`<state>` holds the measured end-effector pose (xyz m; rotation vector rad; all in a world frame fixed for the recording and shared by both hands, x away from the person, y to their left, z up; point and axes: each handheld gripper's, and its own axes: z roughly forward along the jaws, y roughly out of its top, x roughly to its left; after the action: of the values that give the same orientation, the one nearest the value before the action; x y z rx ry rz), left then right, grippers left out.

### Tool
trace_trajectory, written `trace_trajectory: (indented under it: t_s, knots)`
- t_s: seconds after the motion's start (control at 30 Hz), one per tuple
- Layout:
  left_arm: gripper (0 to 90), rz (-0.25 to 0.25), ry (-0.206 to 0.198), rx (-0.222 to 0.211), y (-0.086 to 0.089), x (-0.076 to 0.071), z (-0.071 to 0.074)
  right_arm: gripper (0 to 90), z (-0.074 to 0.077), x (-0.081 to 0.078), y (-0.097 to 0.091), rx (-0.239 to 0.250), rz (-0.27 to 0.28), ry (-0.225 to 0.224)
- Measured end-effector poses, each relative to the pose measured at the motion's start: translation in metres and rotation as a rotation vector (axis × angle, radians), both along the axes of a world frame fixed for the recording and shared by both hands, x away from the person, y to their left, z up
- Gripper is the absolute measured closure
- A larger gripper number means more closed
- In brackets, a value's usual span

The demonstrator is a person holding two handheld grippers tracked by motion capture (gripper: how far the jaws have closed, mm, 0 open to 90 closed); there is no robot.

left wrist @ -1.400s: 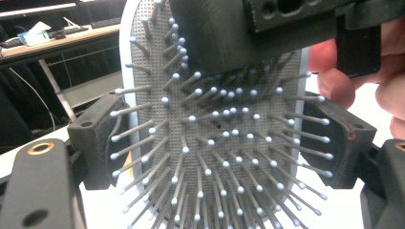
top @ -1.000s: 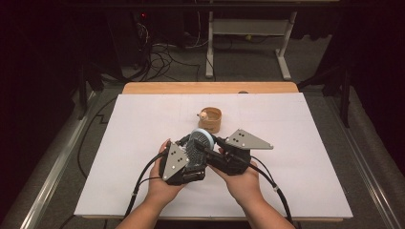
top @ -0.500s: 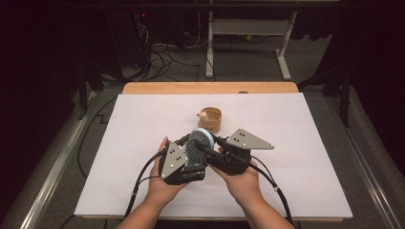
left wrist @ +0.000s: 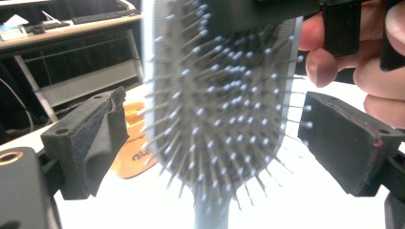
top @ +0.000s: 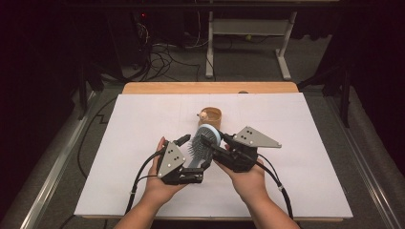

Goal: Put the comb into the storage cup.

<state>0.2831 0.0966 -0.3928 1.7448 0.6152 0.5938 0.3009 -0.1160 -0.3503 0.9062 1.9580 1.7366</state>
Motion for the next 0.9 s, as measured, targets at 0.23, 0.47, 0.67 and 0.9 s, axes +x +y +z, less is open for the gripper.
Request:
trace_trajectory:
  t_s: [0.23, 0.47, 0.67, 0.9]
  knots:
    - [9.1, -0.016, -0.010, -0.012, 0.006, -0.001, -0.002, 62.9, 0.003, 0.000, -0.006, -0.010, -0.010, -0.015]
    - [7.9, -0.016, 0.010, -0.036, 0.022, 0.001, -0.004, 62.8, 0.003, 0.004, -0.014, -0.008, -0.040, -0.019]
    - [8.0, 0.002, 0.020, -0.045, 0.037, 0.004, -0.008, 62.7, 0.003, 0.006, -0.021, -0.013, -0.064, -0.028]
    - [8.8, 0.024, 0.019, -0.025, 0.051, 0.008, -0.016, 62.6, 0.002, 0.008, -0.030, -0.030, -0.093, -0.041]
